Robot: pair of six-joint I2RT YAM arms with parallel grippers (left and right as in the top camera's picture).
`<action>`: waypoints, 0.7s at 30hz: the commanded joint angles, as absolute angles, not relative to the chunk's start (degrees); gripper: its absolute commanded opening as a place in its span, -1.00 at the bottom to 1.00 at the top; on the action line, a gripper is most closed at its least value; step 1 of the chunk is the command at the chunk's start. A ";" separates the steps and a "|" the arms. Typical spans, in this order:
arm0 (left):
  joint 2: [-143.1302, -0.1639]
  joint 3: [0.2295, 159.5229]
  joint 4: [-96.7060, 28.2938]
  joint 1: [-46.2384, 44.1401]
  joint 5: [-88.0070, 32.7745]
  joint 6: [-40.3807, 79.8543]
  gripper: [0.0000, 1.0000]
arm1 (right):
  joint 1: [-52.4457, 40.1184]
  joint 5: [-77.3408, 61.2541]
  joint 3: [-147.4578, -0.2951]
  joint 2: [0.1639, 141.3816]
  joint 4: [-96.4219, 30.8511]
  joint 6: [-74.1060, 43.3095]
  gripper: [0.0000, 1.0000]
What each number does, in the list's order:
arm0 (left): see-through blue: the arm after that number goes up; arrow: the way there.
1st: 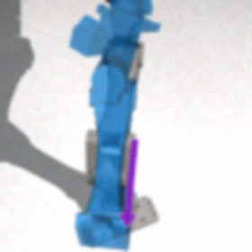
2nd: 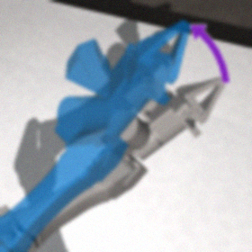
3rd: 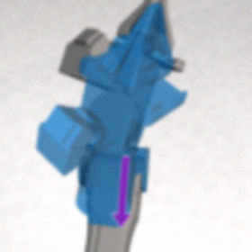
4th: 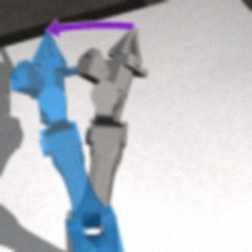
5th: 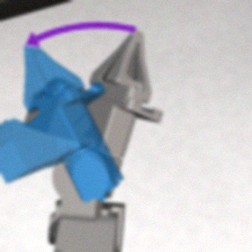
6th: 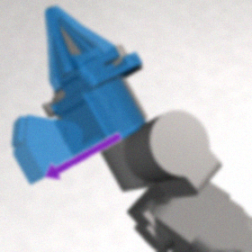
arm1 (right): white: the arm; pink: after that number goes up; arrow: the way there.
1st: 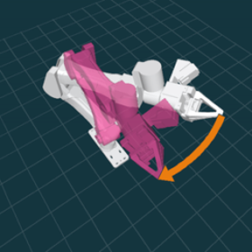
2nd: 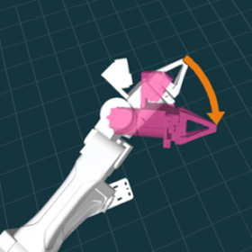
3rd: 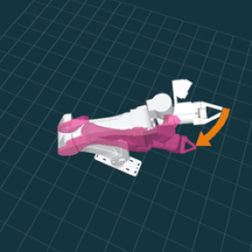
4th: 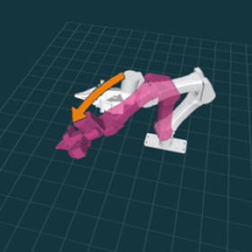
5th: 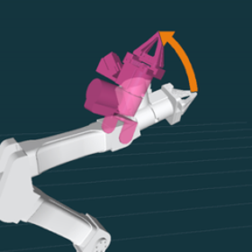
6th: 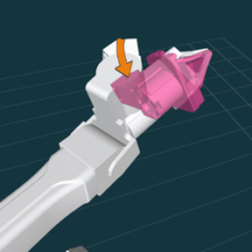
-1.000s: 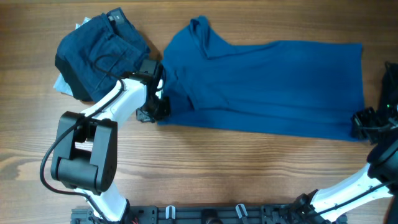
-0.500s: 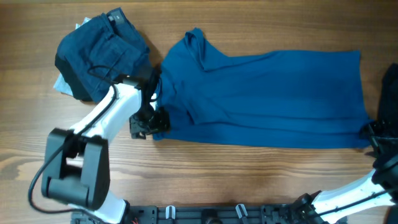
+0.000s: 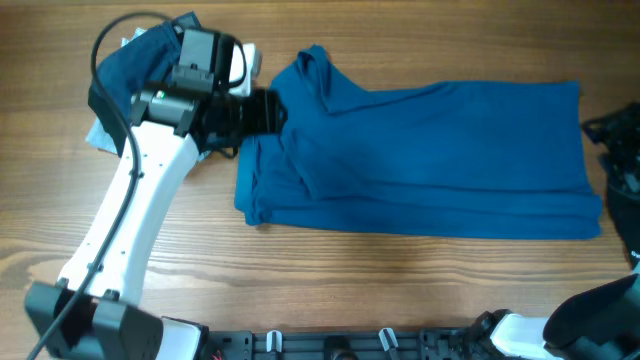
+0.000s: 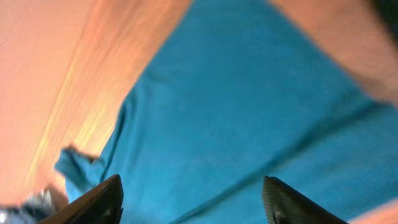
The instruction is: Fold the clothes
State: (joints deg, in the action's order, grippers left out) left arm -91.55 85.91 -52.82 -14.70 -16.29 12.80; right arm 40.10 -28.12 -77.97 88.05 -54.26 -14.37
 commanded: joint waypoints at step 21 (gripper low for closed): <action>-138.80 107.26 -25.32 -15.68 -23.14 18.94 0.30 | 36.71 -25.26 -77.89 88.40 -53.17 -13.69 0.56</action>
